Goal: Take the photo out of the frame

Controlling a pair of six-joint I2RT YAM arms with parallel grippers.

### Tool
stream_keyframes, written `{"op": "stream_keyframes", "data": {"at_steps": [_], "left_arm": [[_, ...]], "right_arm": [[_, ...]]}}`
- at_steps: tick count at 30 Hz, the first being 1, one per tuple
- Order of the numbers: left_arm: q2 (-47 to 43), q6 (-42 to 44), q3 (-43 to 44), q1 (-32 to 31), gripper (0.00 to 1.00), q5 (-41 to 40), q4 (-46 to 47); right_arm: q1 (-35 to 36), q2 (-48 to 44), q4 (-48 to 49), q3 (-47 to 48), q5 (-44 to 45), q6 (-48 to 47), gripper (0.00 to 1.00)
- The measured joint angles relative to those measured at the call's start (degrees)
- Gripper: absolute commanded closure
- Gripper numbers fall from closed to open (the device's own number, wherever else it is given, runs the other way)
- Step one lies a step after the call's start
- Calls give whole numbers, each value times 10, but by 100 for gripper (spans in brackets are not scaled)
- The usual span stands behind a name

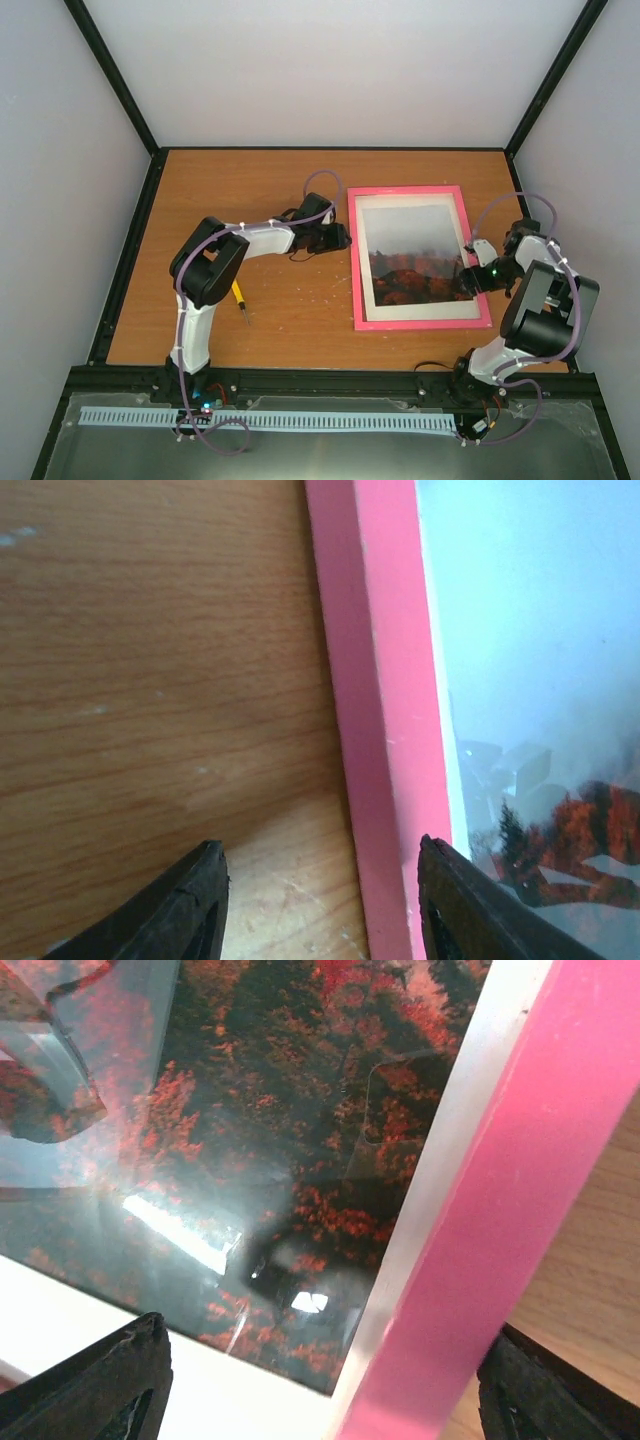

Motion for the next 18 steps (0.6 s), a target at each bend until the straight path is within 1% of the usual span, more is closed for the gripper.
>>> {"op": "stream_keyframes", "data": {"at_steps": [5,11,15,18], "left_arm": [[-11,-3,1,0,50,-46,-28],[-52,-7,-9,-4,51,-74,-59],[-53,-7,17,-21,51,-98,-89],[-42,-7,53,-41,52,-121,-122]], "right_arm": [[-14,-30,-23,16,-1,2,17],[-34,-30,-6,39,-3,16,18],[-35,-30,20,39,-5,39,20],[-35,-30,50,39,-5,57,21]]}}
